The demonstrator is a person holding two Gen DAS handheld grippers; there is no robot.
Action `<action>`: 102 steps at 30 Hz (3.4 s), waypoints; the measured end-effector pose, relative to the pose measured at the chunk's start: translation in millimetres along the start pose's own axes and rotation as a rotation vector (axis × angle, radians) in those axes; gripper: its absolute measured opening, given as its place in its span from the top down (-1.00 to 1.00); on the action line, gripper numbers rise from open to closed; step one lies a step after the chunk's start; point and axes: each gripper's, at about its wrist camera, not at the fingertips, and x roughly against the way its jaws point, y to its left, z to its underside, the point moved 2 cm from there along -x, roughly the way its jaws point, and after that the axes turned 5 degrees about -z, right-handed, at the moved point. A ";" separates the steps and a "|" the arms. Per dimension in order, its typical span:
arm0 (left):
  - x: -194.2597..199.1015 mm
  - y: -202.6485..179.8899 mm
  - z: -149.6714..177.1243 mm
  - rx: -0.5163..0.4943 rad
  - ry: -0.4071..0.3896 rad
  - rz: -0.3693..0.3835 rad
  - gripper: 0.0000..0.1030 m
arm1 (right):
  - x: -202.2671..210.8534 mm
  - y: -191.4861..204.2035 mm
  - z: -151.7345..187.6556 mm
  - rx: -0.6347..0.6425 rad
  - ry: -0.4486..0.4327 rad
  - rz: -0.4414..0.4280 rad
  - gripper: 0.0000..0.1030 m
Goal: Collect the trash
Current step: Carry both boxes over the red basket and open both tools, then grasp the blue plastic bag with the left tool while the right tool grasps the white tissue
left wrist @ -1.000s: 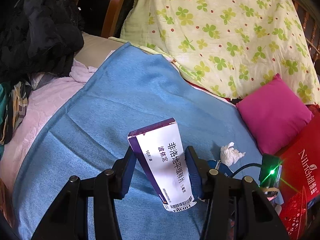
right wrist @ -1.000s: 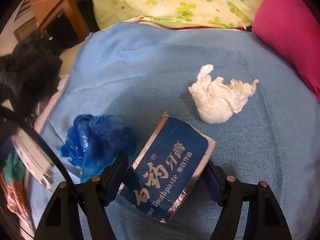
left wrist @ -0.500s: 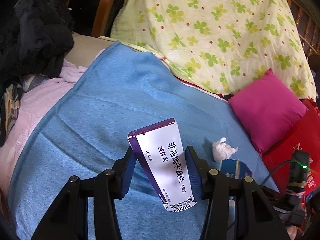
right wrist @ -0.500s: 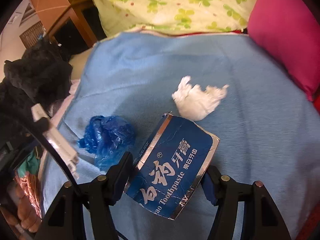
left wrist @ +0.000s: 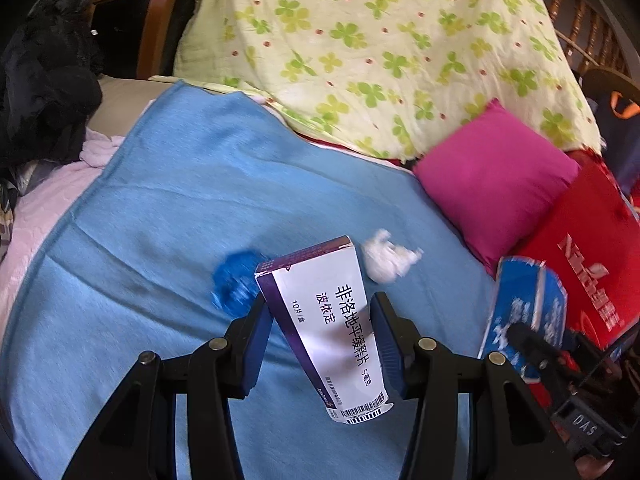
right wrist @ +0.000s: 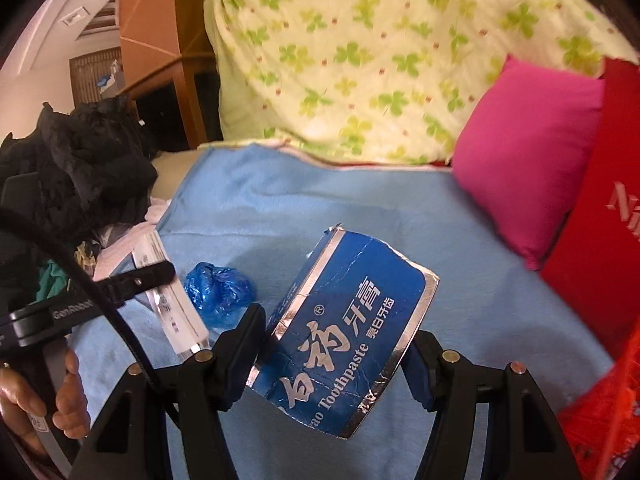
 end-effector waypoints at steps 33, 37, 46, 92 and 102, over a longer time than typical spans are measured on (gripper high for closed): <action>134.2 -253.7 20.2 -0.310 -0.150 0.242 -0.01 | 231.9 -216.3 60.0 -0.436 -0.492 0.074 -0.30; 134.2 -281.3 22.6 -0.346 -0.158 0.281 -0.01 | 237.6 -236.8 65.8 -0.497 -0.476 0.061 -0.30; 117.0 -332.1 35.7 -0.406 -0.118 0.334 -0.01 | 242.2 -287.4 87.4 -0.677 -0.434 0.017 -0.32; 85.1 -58.9 97.2 -0.189 -0.008 -0.230 -0.36 | 182.5 -104.0 34.6 -0.258 -0.418 -0.427 -0.41; 67.3 -8.5 100.7 -0.119 0.015 -0.312 -0.36 | 96.0 -50.4 39.7 -0.256 -0.139 -0.430 -0.41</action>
